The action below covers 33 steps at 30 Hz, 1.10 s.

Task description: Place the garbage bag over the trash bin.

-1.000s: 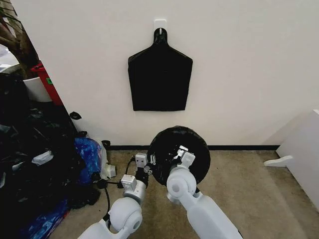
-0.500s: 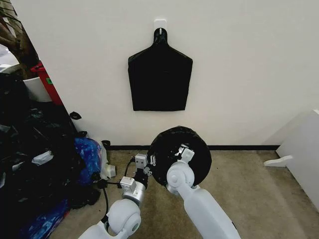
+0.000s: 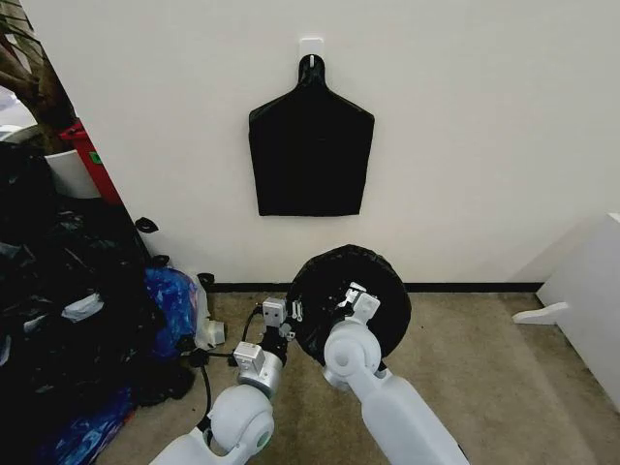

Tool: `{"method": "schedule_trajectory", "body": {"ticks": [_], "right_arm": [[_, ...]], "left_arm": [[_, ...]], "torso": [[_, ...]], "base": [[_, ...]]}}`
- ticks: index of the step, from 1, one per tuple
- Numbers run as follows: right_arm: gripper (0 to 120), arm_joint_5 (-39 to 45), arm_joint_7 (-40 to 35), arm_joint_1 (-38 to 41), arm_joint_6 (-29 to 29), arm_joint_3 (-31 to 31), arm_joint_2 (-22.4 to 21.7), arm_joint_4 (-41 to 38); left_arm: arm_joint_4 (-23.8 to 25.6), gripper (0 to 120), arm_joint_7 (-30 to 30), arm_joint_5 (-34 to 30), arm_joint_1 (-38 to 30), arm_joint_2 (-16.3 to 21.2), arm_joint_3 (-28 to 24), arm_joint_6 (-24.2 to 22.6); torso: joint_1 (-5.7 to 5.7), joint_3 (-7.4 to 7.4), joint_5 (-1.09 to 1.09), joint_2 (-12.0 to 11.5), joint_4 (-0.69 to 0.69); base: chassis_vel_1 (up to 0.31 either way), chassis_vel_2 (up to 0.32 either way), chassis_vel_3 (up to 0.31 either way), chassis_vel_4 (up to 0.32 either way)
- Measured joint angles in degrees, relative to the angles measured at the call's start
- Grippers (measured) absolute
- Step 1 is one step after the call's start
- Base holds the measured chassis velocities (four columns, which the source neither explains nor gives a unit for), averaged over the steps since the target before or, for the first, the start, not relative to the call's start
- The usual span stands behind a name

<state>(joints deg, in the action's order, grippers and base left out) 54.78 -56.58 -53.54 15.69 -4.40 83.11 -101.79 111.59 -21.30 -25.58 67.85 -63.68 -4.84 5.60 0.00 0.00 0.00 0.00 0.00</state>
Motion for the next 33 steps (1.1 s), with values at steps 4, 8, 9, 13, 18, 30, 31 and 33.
{"method": "schedule_trajectory", "body": {"ticks": [4, 8, 9, 13, 18, 30, 31, 33], "right_arm": [[0, 0.0, 0.1, 1.1, 0.0, 0.4, 0.0, 1.7], [0, 0.0, 0.3, 1.8, 0.0, 0.9, 0.1, 3.2], [0, -0.1, 0.5, 2.1, 0.0, 1.1, 0.2, 3.8], [0, -1.1, 1.3, 2.5, -0.1, 2.2, 0.6, 5.9], [0, -1.5, 1.6, 2.5, -0.1, 3.0, 0.5, 6.3], [0, -1.5, 1.6, 1.6, -0.2, 4.8, 0.3, 6.4], [0, -1.6, 1.6, 1.6, -0.2, 4.9, 0.3, 6.4], [0, -1.6, 1.6, 1.4, -0.2, 5.2, 0.3, 6.4]], "left_arm": [[0.4, 0, 0.0, 0.1, 0.5, 0.3, 0.0, 0.0], [0.8, 0, 0.0, 0.1, 0.6, 0.4, 0.0, 0.0], [1.0, 0, 0.0, 0.1, 0.6, 0.4, -0.1, 0.0], [1.3, 0, 0.0, 0.0, 0.6, 0.6, -0.4, 0.0], [1.3, 0, 0.0, -0.1, 0.5, 0.6, -0.9, -0.1], [1.4, 0, 0.3, -0.1, 0.4, 0.6, -2.4, -0.1], [1.4, 0, 0.3, -0.1, 0.4, 0.7, -2.4, -0.1], [1.6, 0, 0.3, -0.2, 0.4, 0.8, -2.4, -0.1]], "torso": [[0.0, 0.0, 0.0, 0.0, 0.0], [0.0, 0.0, 0.0, 0.0, 0.0], [0.0, 0.0, 0.0, 0.0, 0.0], [0.0, 0.0, 0.01, 0.0, 0.0], [0.0, 0.0, 0.0, 0.0, 0.0], [0.0, 0.0, 0.0, 0.0, 0.0], [0.0, 0.0, 0.01, 0.0, 0.0], [0.0, 0.0, 0.0, 0.0, 0.0]], "base": [[0.0, 0.0, 0.0, 0.0], [0.0, 0.0, 0.0, 0.0], [0.0, 0.0, 0.0, 0.0], [0.0, 0.0, 0.0, 0.0], [0.0, 0.0, 0.0, 0.0], [0.0, 0.0, 0.0, 0.0], [0.0, 0.0, 0.0, 0.0], [0.0, 0.0, 0.0, 0.0]]}}
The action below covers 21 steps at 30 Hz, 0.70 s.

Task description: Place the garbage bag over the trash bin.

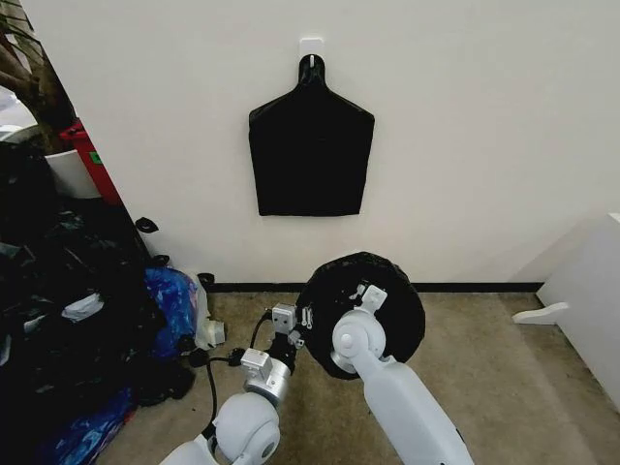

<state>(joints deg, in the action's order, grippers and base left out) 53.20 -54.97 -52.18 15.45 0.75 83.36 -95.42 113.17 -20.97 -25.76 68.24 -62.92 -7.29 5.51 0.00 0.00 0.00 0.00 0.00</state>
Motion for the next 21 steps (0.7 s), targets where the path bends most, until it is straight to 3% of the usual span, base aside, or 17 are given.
{"method": "schedule_trajectory", "body": {"ticks": [21], "right_arm": [[0, 1.5, -1.4, -3.0, 0.7, -5.1, -1.7, -10.9]], "left_arm": [[-2.2, 0, -1.3, -4.4, -1.6, -1.9, 1.1, -1.1]], "torso": [[0.0, 0.0, 0.0, 0.0, 0.0]], "base": [[0.0, 0.0, 0.0, 0.0]]}}
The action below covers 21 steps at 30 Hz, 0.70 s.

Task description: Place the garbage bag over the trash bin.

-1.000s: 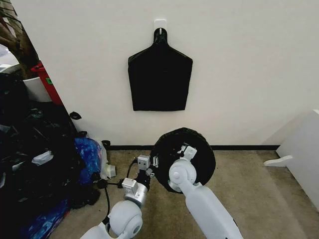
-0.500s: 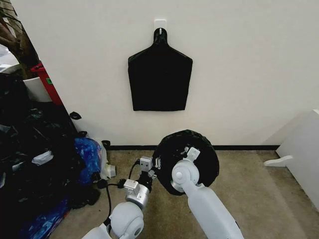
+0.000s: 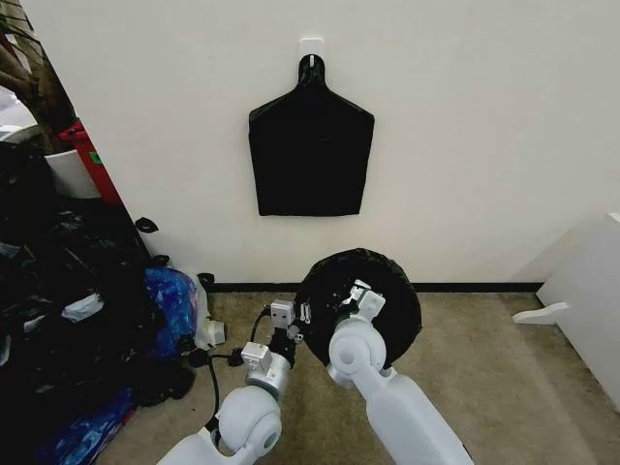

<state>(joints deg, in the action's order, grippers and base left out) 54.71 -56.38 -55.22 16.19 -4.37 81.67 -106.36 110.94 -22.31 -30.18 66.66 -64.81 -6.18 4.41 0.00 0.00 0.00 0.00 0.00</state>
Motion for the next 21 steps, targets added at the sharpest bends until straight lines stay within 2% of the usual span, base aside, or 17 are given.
{"method": "schedule_trajectory", "body": {"ticks": [4, 5, 7, 13, 14, 17, 19, 21], "right_arm": [[0, -3.2, 2.4, -2.8, 1.3, -1.7, -2.0, -5.8], [7, -5.2, 3.5, -3.9, 1.7, -2.0, -2.9, -7.2], [8, -6.3, 4.3, -4.5, 1.8, -2.2, -3.4, -8.1], [34, -9.0, 11.1, -10.5, 3.2, -1.8, -7.8, -18.7], [34, -9.0, 11.1, -10.5, 3.2, -1.8, -7.8, -18.7], [45, -11.5, 16.7, -13.7, 3.2, 0.1, -10.6, -24.3], [56, -14.1, 21.8, -15.6, 2.7, 3.0, -13.3, -28.4], [57, -14.8, 22.9, -15.6, 2.4, 3.8, -13.9, -29.0]], "left_arm": [[-0.6, 0, -1.4, -4.5, -0.2, -0.7, 1.9, -1.4], [-0.6, 0, -1.8, -5.7, -0.3, -0.7, 2.4, -1.8], [-0.7, 0, -2.0, -6.5, -0.3, -0.8, 2.7, -2.0], [-1.9, 0, -3.7, -13.4, -1.8, -1.1, 4.0, -4.1], [-1.9, 0, -3.7, -13.4, -1.8, -1.1, 4.0, -4.1], [-2.4, 0, -4.1, -15.9, -2.4, -1.1, 4.4, -5.3], [-2.2, 0, -4.8, -18.9, -2.5, -0.7, 5.2, -7.5], [-2.1, 0, -5.1, -19.4, -2.3, -0.6, 5.5, -7.9]], "torso": [[0.0, 0.0, 0.0, 0.0, 0.0], [0.0, 0.0, 0.0, 0.0, 0.0], [0.0, 0.0, 0.0, 0.0, 0.0], [0.0, 0.0, 0.0, 0.0, 0.0], [0.0, 0.0, 0.0, 0.0, 0.0], [0.0, 0.0, 0.0, 0.0, 0.02], [0.0, 0.01, 0.0, 0.0, 0.03], [0.0, 0.01, 0.0, 0.0, 0.04]], "base": [[0.0, 0.0, 0.0, 0.0], [0.0, 0.0, 0.0, 0.0], [0.0, 0.0, 0.0, 0.0], [0.0, 0.0, 0.0, 0.0], [0.0, 0.0, 0.0, 0.0], [0.0, 0.0, 0.0, 0.0], [0.0, 0.0, 0.0, 0.0], [0.0, 0.0, 0.0, 0.0]]}}
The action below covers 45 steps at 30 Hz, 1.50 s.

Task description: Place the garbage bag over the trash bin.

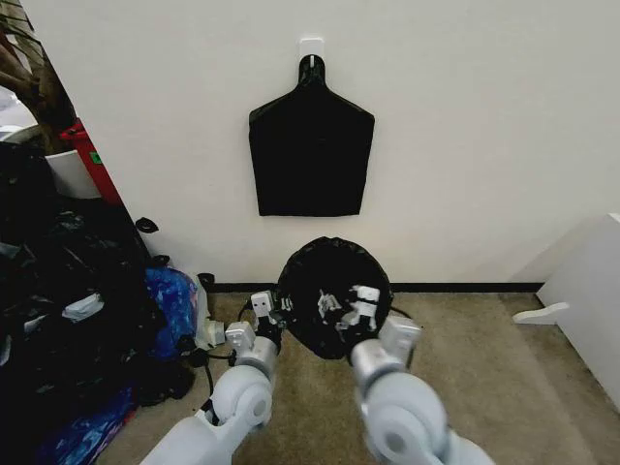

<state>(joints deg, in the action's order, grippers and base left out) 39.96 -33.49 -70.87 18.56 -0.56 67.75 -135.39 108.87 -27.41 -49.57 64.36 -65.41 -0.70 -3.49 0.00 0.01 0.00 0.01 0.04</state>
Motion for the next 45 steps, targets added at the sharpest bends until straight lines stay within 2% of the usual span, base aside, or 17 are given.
{"method": "schedule_trajectory", "body": {"ticks": [5, 7, 8, 10, 14, 15, 17, 18, 21, 28, 35, 45], "right_arm": [[78, -5.2, 5.8, -0.5, -3.4, 5.0, -3.9, -1.4], [89, -8.9, 10.2, -6.2, -8.1, 10.0, -3.9, -1.6], [89, -8.9, 10.2, -6.2, -8.1, 10.0, -3.9, -1.6], [95, -10.9, 15.1, -9.9, -11.1, 14.1, -3.0, -0.7], [100, -15.5, 27.2, -18.1, -21.7, 27.6, 0.1, 5.9], [100, -16.1, 29.1, -19.7, -23.6, 30.1, 0.6, 7.5], [100, -16.2, 29.2, -19.9, -23.8, 30.3, 0.7, 7.7], [100, -16.5, 31.3, -22.8, -26.2, 33.7, 1.5, 9.5], [100, -16.5, 31.8, -25.7, -28.0, 35.4, 2.7, 10.5], [100, -16.6, 31.8, -26.8, -29.0, 35.4, 4.6, 11.5], [100, -16.8, 31.4, -26.0, -29.4, 35.4, 5.5, 13.0], [100, -16.9, 30.9, -25.4, -29.4, 35.0, 6.2, 13.4]], "left_arm": [[2.4, 0, -3.3, -7.0, 1.9, 1.0, 3.0, -3.9], [2.8, 0, -5.4, -10.2, 1.2, 1.6, 3.5, -7.0], [2.8, 0, -5.4, -10.2, 1.2, 1.6, 3.5, -7.0], [2.8, 0, -6.4, -11.4, 0.6, 2.0, 3.2, -8.2], [3.2, 0, -9.6, -17.3, -0.8, 2.8, 1.9, -12.2], [3.2, 0, -10.6, -18.7, -1.2, 2.9, 1.5, -13.2], [3.2, 0, -10.8, -18.9, -1.3, 2.9, 1.3, -13.5], [3.3, 0, -13.4, -21.7, -2.4, 2.8, 0.3, -15.6], [3.3, 0, -18.3, -26.6, -4.2, 1.8, -1.1, -18.6], [2.3, 0, -23.6, -29.3, -6.9, 0.7, -3.3, -21.7], [0.1, 0, -25.8, -27.4, -7.9, 0.4, -5.2, -24.5], [-2.3, 0, -25.7, -27.6, -8.6, -0.8, -5.3, -24.7]], "torso": [[0.0, -0.01, 0.01, 0.0, -0.08], [0.0, -0.01, 0.02, 0.0, -0.05], [0.0, -0.01, 0.02, 0.0, -0.05], [0.0, 0.0, 0.01, 0.0, -0.01], [0.0, 0.0, 0.02, 0.0, -0.04], [0.0, -0.01, 0.03, 0.0, -0.02], [0.0, -0.01, 0.03, 0.0, -0.02], [0.0, -0.01, 0.03, 0.0, -0.02], [0.0, 0.0, 0.02, 0.0, -0.02], [0.0, 0.0, 0.01, 0.0, -0.04], [0.0, -0.01, 0.01, 0.0, -0.04], [0.0, 0.0, 0.01, 0.0, -0.04]], "base": [[0.0, 0.0, 0.0, 0.0], [0.0, 0.0, 0.0, 0.0], [0.0, 0.0, 0.0, 0.0], [0.0, 0.0, 0.0, 0.0], [0.0, 0.0, 0.0, 0.0], [0.0, 0.0, 0.0, 0.0], [0.0, 0.0, 0.0, 0.0], [0.0, 0.0, 0.0, 0.0], [0.0, 0.0, 0.0, 0.0], [0.0, 0.0, 0.0, 0.0], [0.0, 0.0, 0.0, 0.0], [0.0, 0.0, 0.0, 0.0]]}}
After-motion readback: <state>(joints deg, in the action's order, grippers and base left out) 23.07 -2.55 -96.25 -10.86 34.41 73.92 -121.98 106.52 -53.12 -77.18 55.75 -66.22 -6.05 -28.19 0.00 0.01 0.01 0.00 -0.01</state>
